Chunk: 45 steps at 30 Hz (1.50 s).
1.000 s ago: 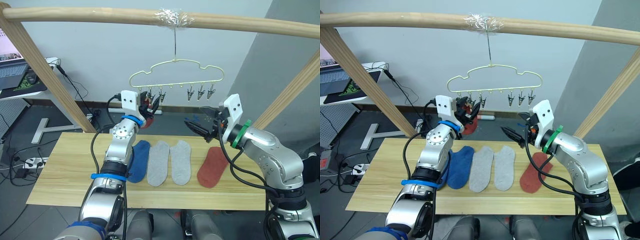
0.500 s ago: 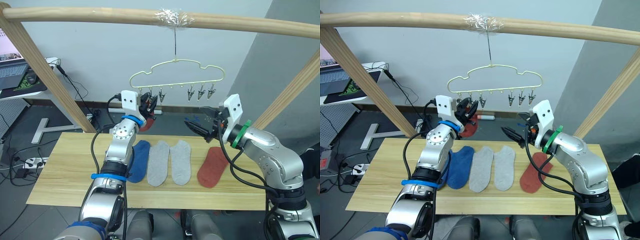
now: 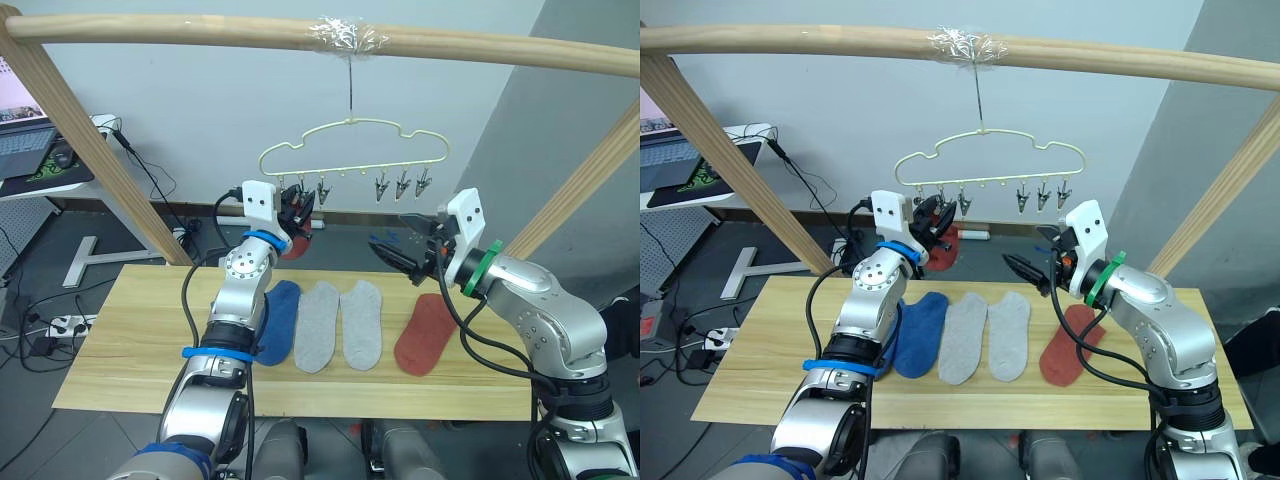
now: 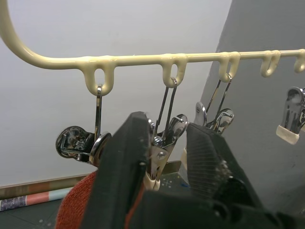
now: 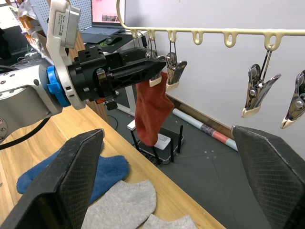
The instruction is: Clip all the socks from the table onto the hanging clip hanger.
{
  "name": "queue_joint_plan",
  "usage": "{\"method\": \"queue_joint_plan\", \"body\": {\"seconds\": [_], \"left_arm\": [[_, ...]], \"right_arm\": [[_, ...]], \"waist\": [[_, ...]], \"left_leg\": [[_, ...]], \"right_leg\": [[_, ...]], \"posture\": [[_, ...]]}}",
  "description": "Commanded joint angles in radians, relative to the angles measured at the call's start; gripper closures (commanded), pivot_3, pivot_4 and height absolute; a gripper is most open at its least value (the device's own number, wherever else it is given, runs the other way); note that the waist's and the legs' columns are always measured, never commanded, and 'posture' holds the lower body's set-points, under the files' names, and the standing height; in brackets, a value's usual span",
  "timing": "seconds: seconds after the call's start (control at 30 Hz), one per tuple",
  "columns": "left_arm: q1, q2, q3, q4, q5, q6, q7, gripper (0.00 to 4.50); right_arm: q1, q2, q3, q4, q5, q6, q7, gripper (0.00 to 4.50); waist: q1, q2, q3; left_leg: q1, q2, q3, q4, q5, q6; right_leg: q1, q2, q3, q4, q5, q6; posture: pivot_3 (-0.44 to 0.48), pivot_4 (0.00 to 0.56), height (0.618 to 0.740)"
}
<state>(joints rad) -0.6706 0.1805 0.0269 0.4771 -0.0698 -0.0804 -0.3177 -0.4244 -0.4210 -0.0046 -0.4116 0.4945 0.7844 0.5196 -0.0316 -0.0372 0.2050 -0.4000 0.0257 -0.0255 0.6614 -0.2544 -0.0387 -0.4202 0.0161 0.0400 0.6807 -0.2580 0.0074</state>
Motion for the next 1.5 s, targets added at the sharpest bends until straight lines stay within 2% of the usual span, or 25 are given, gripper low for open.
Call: {"method": "queue_joint_plan", "body": {"seconds": [0.03, 0.13, 0.43, 0.57, 0.77, 0.87, 1.07, 1.2, 1.5], "left_arm": [[-0.007, -0.004, 0.006, -0.047, -0.012, -0.027, -0.004, 4.02], [-0.009, -0.004, 0.007, -0.047, -0.014, -0.027, -0.004, 4.45], [-0.001, 0.002, 0.009, -0.061, -0.019, -0.012, -0.011, 4.46], [0.009, 0.006, 0.025, -0.088, -0.066, 0.044, -0.048, 4.46], [0.028, 0.046, 0.071, -0.186, -0.196, 0.239, -0.142, 4.46], [0.038, 0.063, 0.073, -0.216, -0.213, 0.281, -0.16, 4.46], [0.076, 0.082, 0.076, -0.264, -0.204, 0.301, -0.147, 4.46], [0.099, 0.076, 0.07, -0.3, -0.204, 0.316, -0.137, 4.46], [0.108, 0.078, 0.068, -0.322, -0.203, 0.338, -0.131, 4.46]], "right_arm": [[-0.004, -0.007, -0.026, -0.044, 0.021, -0.002, -0.006, 0.0], [-0.005, -0.006, -0.026, -0.044, 0.021, 0.0, -0.007, 0.0], [0.004, -0.005, -0.019, -0.052, 0.024, 0.004, -0.001, 0.0], [0.068, -0.047, 0.042, -0.03, -0.026, 0.011, 0.015, 0.0], [0.163, -0.095, 0.164, 0.19, -0.203, -0.089, 0.007, 0.0], [0.17, -0.065, 0.158, 0.278, -0.221, -0.091, -0.012, 0.0], [0.133, 0.006, 0.16, 0.566, -0.329, -0.217, -0.075, 0.0], [0.098, 0.022, 0.157, 0.664, -0.378, -0.293, -0.09, 0.0], [0.104, 0.072, 0.099, 0.786, -0.391, -0.332, -0.116, 0.0]], "waist": [[0.0, 0.0, 0.0], [0.0, 0.0, 0.0], [0.0, 0.0, 0.0], [0.0, 0.0, 0.0], [-0.001, 0.0, 0.0], [-0.001, 0.0, 0.0], [-0.001, 0.0, 0.0], [-0.001, 0.001, 0.001], [0.0, 0.001, 0.0]], "left_leg": [[0.0, 0.0, 0.0, 0.0, 0.0, 0.0], [0.0, 0.0, 0.0, 0.0, 0.0, 0.0], [0.0, 0.0, 0.0, 0.0, 0.0, 0.0], [0.0, 0.0, 0.0, 0.0, 0.0, 0.0], [0.0, 0.0, 0.001, 0.0, 0.0, 0.0], [0.001, 0.0, 0.001, 0.0, 0.0, 0.0], [0.001, 0.001, 0.001, 0.0, 0.0, 0.0], [0.001, 0.001, 0.001, 0.0, 0.0, 0.0], [0.001, 0.001, 0.001, 0.0, 0.0, 0.0]], "right_leg": [[0.0, 0.0, 0.0, 0.0, 0.0, 0.0], [0.0, 0.0, 0.0, 0.0, 0.0, 0.0], [0.0, 0.0, 0.0, 0.0, 0.0, 0.0], [0.0, 0.0, 0.0, 0.0, 0.0, 0.0], [0.0, 0.0, 0.001, 0.0, -0.003, 0.004], [0.0, 0.0, 0.001, 0.0, -0.003, 0.004], [0.0, 0.0, 0.001, 0.0, -0.002, 0.004], [0.0, 0.0, 0.002, 0.0, -0.002, 0.004], [0.0, 0.0, 0.002, 0.0, -0.002, 0.004]], "posture": [[-0.045, 0.189, 0.74], [-0.045, 0.189, 0.74], [-0.046, 0.191, 0.74], [-0.046, 0.191, 0.74], [-0.042, 0.197, 0.74], [-0.042, 0.197, 0.74], [-0.022, 0.2, 0.74], [-0.002, 0.201, 0.74], [-0.002, 0.201, 0.74]]}}
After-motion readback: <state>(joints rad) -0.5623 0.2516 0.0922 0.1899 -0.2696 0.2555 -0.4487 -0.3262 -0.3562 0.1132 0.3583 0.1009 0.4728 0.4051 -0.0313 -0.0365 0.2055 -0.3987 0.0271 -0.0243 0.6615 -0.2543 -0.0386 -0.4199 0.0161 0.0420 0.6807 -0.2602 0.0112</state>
